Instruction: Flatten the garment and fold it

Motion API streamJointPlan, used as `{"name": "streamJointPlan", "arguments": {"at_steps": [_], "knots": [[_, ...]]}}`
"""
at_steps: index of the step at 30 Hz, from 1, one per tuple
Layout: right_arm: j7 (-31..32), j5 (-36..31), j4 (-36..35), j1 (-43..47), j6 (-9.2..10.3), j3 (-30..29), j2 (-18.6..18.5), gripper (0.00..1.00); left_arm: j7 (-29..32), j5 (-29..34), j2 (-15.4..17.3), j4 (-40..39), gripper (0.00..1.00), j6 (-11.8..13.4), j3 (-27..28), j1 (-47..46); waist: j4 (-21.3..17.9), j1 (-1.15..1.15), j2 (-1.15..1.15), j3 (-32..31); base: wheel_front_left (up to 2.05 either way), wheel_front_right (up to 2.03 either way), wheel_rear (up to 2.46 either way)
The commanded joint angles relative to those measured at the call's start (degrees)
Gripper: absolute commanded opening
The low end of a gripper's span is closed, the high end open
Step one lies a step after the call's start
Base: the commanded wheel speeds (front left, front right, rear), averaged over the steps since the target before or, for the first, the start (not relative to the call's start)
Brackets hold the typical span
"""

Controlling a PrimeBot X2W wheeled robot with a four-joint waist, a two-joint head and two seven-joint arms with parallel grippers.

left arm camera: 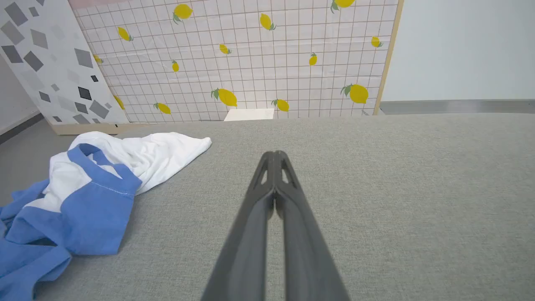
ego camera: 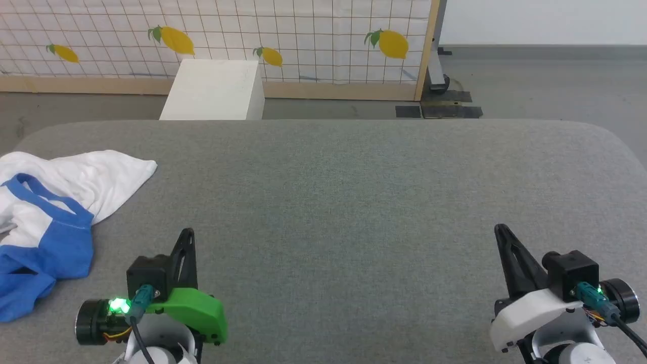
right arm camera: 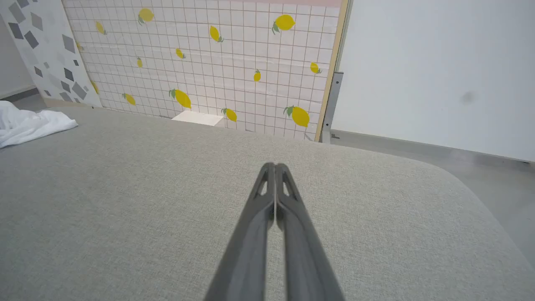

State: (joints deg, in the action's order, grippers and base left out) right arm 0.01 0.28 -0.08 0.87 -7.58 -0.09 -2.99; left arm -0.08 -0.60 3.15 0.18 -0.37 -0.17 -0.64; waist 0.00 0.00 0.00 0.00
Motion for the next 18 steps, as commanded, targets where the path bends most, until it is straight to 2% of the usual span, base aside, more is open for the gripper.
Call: {"name": "streamJointPlan", "arguments": {"at_steps": [1, 13, 14, 18], "knots": [[-0.01, -0.28, 0.08, -0.87, 0.09, 0.09, 0.12, 0.0, 0.08, 0.6, -0.27, -0.18, 0.0, 0.37, 0.17, 0.64, 0.0, 0.0, 0.0, 0.0, 0.0, 0.0, 0.0], [-0.01, -0.28, 0.08, -0.87, 0.09, 0.09, 0.12, 0.0, 0.08, 0.6, -0.27, -0.18, 0.0, 0.37, 0.17, 0.64, 0.0, 0.0, 0.0, 0.0, 0.0, 0.0, 0.0], [-0.01, -0.28, 0.08, -0.87, 0.09, 0.09, 0.12, 1.0, 0.08, 0.6, -0.27, -0.18, 1.0, 0.37, 0.17, 0.64, 0.0, 0.0, 0.0, 0.0, 0.0, 0.0, 0.0], [-0.02, 0.04, 0.01, 0.03, 0.0, -0.01, -0.01, 1.0, -0.03, -0.11, 0.01, 0.03, 1.0, 0.0, -0.14, -0.02, 0.0, 0.0, 0.0, 0.0, 0.0, 0.0, 0.0]]}}
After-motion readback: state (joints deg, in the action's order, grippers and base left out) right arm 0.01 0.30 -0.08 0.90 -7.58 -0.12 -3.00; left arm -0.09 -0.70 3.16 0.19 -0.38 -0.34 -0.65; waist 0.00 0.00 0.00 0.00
